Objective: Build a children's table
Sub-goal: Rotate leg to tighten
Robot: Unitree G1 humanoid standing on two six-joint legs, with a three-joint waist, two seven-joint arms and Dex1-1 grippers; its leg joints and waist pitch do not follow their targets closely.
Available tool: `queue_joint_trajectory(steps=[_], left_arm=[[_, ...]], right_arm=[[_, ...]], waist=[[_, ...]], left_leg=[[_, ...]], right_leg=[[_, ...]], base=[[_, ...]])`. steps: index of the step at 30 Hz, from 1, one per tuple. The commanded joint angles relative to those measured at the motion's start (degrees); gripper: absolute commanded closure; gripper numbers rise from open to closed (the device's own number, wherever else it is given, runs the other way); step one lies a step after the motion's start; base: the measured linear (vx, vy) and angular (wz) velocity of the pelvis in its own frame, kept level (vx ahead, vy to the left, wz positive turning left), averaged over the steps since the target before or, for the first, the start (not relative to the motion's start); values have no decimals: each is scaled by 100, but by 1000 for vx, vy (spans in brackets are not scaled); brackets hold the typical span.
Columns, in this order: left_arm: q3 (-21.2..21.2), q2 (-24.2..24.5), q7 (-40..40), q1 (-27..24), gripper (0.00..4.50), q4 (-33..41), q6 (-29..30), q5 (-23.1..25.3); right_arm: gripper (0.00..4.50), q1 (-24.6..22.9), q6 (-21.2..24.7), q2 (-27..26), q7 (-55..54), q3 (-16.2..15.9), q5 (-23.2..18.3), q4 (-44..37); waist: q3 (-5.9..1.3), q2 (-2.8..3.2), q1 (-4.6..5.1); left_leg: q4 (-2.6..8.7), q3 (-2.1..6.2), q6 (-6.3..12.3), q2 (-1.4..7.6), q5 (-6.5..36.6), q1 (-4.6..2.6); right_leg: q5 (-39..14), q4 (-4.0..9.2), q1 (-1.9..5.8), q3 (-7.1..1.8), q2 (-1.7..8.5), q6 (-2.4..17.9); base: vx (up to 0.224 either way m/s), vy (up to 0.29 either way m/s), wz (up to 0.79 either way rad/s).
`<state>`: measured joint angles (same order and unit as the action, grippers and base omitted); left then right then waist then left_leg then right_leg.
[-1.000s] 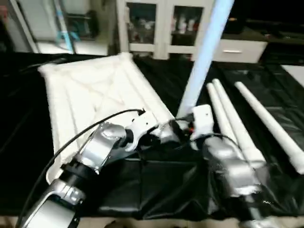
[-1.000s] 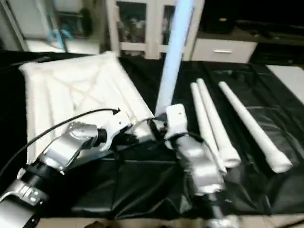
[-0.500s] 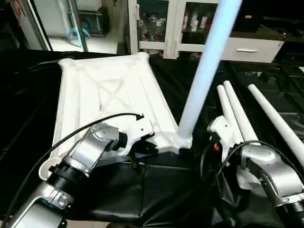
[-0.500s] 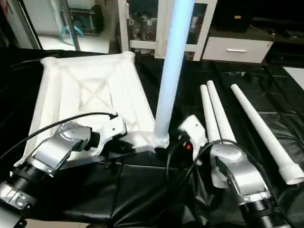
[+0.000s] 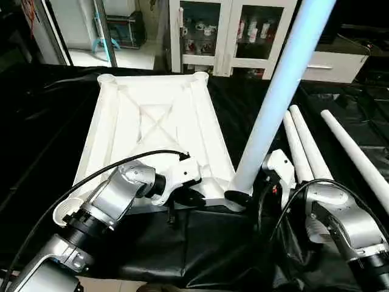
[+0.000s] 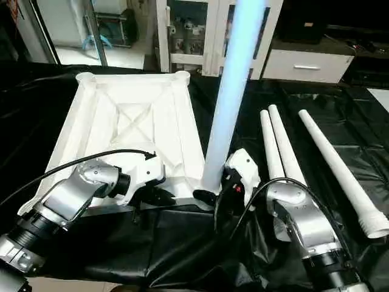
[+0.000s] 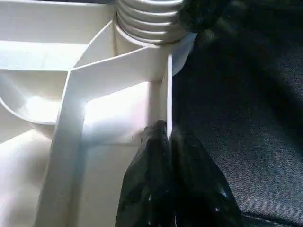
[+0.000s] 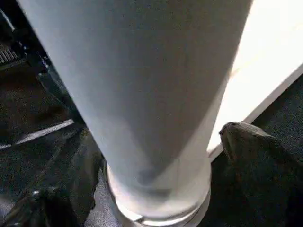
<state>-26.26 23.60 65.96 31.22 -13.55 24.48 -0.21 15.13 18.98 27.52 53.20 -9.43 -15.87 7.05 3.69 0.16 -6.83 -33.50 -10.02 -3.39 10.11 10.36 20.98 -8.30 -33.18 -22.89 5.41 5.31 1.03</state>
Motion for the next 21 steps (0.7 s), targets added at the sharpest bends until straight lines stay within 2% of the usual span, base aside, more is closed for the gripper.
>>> queue_joint_trajectory(steps=[1, 2, 4, 6, 7, 11, 17, 20, 21], left_arm=[[-134, -6, 118, -13, 450, 72, 34, -3], [-105, -12, 87, -5, 450, 74, 44, -10], [-87, -16, 62, 1, 450, 58, 34, -6], [-70, -17, 38, 8, 450, 5, 3, 7], [-68, -17, 24, 0, 450, -26, -15, 18], [-76, -29, 15, 10, 450, -27, 23, 23], [-54, -27, -16, -7, 450, -32, 22, 20], [12, -72, -109, 31, 450, -134, 19, 9], [22, -86, -132, 45, 450, -161, 23, 12]], right_arm=[[76, 30, -105, -7, 67, -9, -8, 11], [91, 20, -137, -1, 99, -26, 18, 41], [107, 22, -156, 12, 127, -52, 45, 55], [123, 28, -190, 11, 144, -81, 83, 91], [146, 36, -217, -4, 149, -90, 102, 134], [175, 65, -221, -22, 183, -106, 110, 180], [183, 14, -254, -81, 161, -179, 190, 205], [184, -41, -223, -273, -243, -96, 273, 347], [184, -42, -225, -317, -341, -71, 293, 389]], waist=[[-431, -1, 0], [-434, -23, 5], [-432, -6, 4], [-436, -16, 7], [-430, 9, 6], [-429, -14, 8], [-436, -15, 20], [-426, 8, 36], [-421, -3, 46]], left_leg=[[417, 114, 147, 326, 1433, -77], [411, 105, 163, 326, 1420, -83], [409, 104, 178, 326, 1389, -80], [406, 104, 185, 320, 1371, -72], [408, 108, 176, 320, 1397, -71], [412, 112, 158, 319, 1485, -79], [407, 106, 169, 320, 1421, -77], [412, 108, 137, 311, 1522, -77], [418, 111, 124, 311, 1551, -72]], right_leg=[[-1838, 371, 280, -295, 402, 1019], [-1798, 365, 274, -295, 401, 1036], [-1763, 362, 273, -298, 400, 1059], [-1757, 357, 281, -294, 398, 1056], [-1813, 365, 277, -293, 402, 1049], [-1985, 383, 279, -289, 405, 995], [-1804, 365, 277, -294, 396, 1046], [-1955, 387, 270, -289, 397, 1015], [-2006, 396, 272, -287, 397, 999]], base=[[0, 0, 0], [0, 0, 0], [0, 0, 0], [0, 0, 0], [0, 0, 0], [0, 0, 0], [0, 0, 0], [0, 0, 0], [0, 0, 0]])
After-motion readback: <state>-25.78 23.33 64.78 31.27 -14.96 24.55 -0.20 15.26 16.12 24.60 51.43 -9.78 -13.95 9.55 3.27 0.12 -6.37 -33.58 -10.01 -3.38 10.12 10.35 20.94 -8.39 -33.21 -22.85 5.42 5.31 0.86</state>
